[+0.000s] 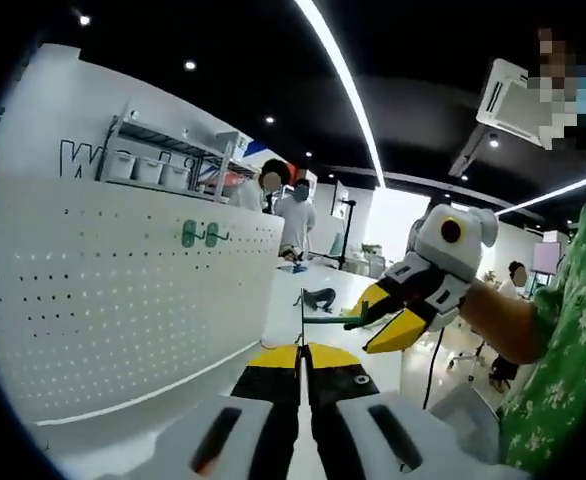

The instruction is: Insert the hook assembly into the mounting plate slot until the hook locks in place.

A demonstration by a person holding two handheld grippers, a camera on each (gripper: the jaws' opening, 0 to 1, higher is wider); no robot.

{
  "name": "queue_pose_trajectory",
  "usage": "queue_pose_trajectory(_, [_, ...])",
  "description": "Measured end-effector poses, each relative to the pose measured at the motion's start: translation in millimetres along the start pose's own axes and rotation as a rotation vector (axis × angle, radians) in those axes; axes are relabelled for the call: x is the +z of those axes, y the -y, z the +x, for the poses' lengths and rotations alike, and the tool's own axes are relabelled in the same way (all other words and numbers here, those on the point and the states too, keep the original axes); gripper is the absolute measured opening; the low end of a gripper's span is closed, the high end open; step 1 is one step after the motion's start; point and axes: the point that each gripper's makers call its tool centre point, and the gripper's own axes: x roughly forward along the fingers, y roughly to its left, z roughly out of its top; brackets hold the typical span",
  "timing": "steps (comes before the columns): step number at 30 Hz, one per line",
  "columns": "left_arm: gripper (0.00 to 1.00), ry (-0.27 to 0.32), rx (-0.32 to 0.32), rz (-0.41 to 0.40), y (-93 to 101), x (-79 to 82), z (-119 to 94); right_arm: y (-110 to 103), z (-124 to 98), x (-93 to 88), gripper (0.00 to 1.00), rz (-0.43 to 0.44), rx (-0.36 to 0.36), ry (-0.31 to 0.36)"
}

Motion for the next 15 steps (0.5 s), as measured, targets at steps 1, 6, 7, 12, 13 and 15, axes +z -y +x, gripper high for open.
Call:
queue_pose_trajectory(1, [0.02, 0.003, 0.011, 0.001, -1.4, -0.3, 0, 2, 0, 1.3, 0.11, 0.019, -0.014, 0.011])
queue_pose_trajectory(6, [0.02, 0.024, 0.065, 0.024, -4.9, 0.5, 1, 6, 1, 5.2, 0.11, 0.064, -0.067, 0.045])
queue_pose_trajectory(7, [0.02, 0.029, 0.072, 0.028, -4.3, 0.9, 1, 6, 1, 5.9, 0.11, 0.073, -0.069, 0.05])
queue_pose_trajectory(12, [0.02, 0.061, 0.119, 0.018, -7.0, 4.2, 1, 15, 1, 12.4, 0.1, 0.12, -0.136, 0.091])
queue_pose_trajectory(13, [0.02, 0.066, 0.127, 0.012, -7.8, 4.4, 1, 16, 2, 14.0, 0.1, 0.12, -0.137, 0.1])
queue_pose_trajectory(15, [0.02, 0.08, 0.149, 0.013, -7.6, 5.0, 2, 16, 3, 18.2, 0.1, 0.135, -0.15, 0.118])
